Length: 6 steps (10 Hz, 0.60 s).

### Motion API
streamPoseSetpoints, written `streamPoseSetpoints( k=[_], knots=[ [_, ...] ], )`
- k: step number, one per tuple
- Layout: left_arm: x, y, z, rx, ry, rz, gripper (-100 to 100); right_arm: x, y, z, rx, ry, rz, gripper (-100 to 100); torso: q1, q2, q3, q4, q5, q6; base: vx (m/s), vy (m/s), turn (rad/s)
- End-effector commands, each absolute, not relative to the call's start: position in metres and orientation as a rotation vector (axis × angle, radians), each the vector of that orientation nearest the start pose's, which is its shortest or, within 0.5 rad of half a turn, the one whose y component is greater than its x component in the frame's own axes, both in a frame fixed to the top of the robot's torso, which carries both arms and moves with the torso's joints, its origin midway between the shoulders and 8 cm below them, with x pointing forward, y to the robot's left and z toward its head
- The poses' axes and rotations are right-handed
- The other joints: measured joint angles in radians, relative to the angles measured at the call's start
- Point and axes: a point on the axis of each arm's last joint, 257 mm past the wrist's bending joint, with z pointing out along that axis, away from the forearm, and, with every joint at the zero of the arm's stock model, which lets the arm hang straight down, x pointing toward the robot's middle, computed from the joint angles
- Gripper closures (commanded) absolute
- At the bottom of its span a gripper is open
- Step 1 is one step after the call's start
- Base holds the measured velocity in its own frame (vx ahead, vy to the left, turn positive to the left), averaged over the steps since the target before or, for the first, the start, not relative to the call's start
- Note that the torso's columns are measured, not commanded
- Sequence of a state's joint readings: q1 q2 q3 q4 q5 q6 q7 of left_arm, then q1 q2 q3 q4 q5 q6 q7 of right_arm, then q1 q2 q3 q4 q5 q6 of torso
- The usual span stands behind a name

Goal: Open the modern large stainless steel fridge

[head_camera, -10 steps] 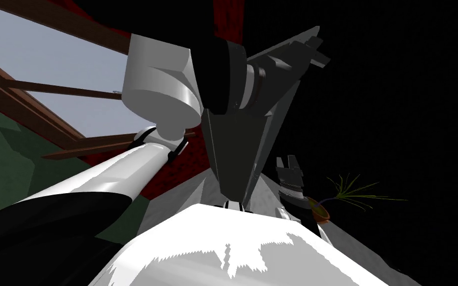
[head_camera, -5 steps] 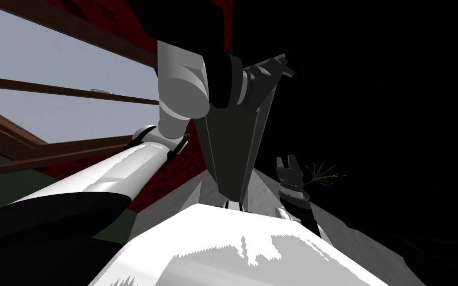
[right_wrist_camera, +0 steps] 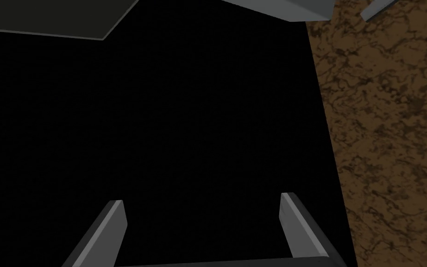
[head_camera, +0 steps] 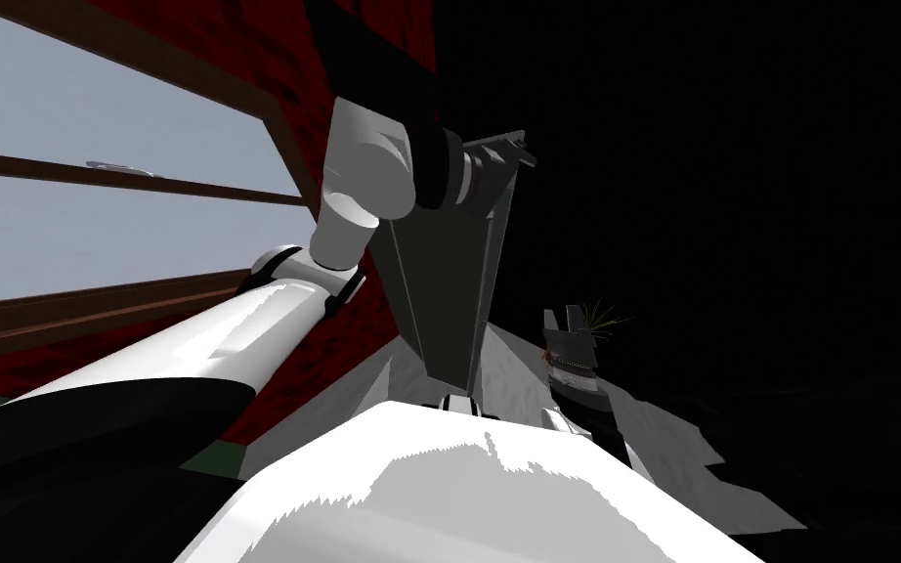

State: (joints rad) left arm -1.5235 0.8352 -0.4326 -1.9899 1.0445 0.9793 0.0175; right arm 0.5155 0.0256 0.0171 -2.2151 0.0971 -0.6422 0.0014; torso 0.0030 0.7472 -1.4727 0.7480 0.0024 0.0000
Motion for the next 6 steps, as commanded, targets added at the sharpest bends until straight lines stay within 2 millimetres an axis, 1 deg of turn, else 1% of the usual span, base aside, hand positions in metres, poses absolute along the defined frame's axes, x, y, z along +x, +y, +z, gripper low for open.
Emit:
streamPoseSetpoints(
  k=[1,2,3,4,5,6],
  knots=[
    [0.417,-0.063,0.325,0.061,1.692,-1.326,-100,0.333,-0.262,0.016,0.562,0.611,1.273,0,0.0,0.004,0.003,0.003,0.0,0.0,-0.094,0.027,-0.156],
    [0.43,-0.055,0.33,0.044,1.685,-1.299,-100,0.333,-0.262,0.016,0.562,0.611,1.273,0,0.002,0.005,0.005,0.002,0.001,-0.002,-0.096,0.026,-0.203],
    [0.443,-0.046,0.334,0.025,1.679,-1.273,-100,0.333,-0.262,0.016,0.562,0.611,1.273,0,0.002,0.006,0.005,0.004,0.001,-0.001,-0.132,0.035,-0.327],
    [0.444,-0.053,0.317,0.017,1.73,-1.277,-100,0.333,-0.262,0.016,0.562,0.611,1.273,0,0.0,0.009,0.006,0.008,0.0,0.0,-0.051,0.016,-0.069],
    [0.448,-0.051,0.314,0.009,1.737,-1.265,0,0.333,-0.262,0.016,0.562,0.611,1.272,0,-0.002,0.007,0.007,0.004,-0.001,-0.001,0.008,0.001,0.009],
    [0.45,-0.05,0.31,0.004,1.746,-1.262,0,0.333,-0.262,0.016,0.562,0.611,1.273,0,-0.002,0.003,0.005,0.0,-0.002,-0.001,0.0,0.0,0.0]
  ],
)
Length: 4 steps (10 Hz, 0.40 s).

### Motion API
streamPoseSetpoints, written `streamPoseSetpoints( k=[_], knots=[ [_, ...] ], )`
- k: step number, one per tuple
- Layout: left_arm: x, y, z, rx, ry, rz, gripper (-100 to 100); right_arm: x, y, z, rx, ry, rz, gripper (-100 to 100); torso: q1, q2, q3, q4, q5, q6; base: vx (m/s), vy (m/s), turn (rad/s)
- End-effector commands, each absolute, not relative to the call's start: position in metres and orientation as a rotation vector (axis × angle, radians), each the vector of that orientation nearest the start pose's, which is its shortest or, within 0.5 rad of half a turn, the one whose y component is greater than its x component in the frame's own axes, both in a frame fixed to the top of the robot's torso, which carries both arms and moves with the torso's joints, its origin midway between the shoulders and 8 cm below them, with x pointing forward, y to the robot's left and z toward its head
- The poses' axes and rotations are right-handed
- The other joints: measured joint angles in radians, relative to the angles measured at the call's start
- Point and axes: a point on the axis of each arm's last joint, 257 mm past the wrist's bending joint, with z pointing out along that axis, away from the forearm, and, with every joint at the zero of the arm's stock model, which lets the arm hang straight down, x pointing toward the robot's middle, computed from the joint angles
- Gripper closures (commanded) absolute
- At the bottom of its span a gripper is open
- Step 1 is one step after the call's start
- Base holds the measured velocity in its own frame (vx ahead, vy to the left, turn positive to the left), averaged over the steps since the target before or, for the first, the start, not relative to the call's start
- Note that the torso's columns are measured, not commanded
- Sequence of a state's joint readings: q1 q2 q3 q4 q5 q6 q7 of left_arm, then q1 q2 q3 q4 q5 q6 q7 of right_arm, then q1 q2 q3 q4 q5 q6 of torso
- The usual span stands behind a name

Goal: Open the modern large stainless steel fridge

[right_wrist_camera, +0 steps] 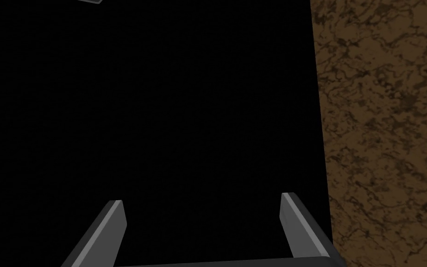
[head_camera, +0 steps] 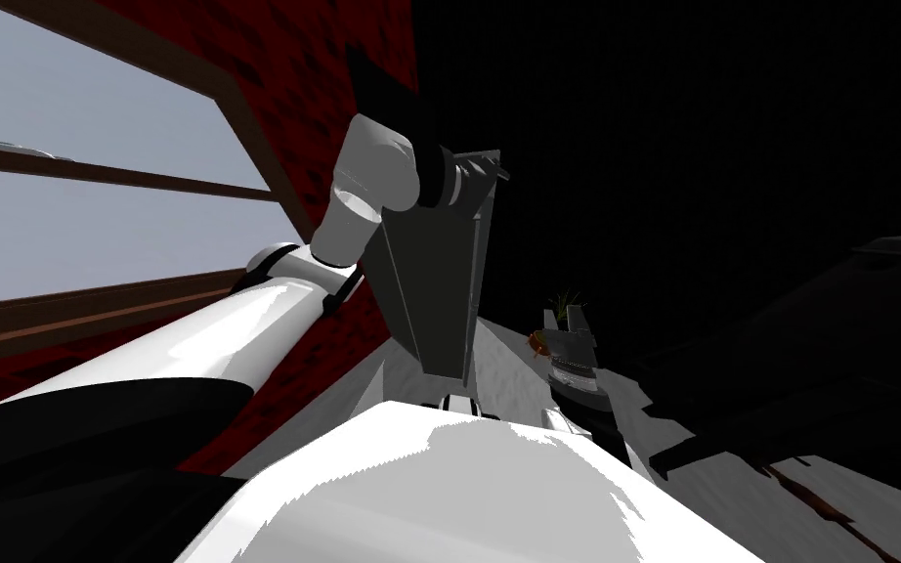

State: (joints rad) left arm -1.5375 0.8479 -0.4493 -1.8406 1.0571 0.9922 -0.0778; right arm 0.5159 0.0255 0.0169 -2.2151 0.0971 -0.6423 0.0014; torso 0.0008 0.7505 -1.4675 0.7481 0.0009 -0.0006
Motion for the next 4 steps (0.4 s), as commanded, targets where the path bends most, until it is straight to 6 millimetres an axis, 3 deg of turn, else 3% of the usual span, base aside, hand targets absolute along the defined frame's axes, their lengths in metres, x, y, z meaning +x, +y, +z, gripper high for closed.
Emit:
streamPoseSetpoints(
  k=[1,4],
  knots=[
    [0.4518,-0.0503,0.3067,-0.001,1.755,-1.258,0,0.3333,-0.2616,0.0162,0.562,0.611,1.273,0,-0.001,-0.003,-0.003,-0.003,-0.001,0.001,0.0,0.0,0.0],
    [0.4549,-0.0501,0.2996,-0.009,1.772,-1.25,0,0.3333,-0.2616,0.0162,0.562,0.611,1.273,0,-0.003,-0.011,-0.008,-0.008,-0.002,0.001,0.0,0.0,0.0]
  ],
)
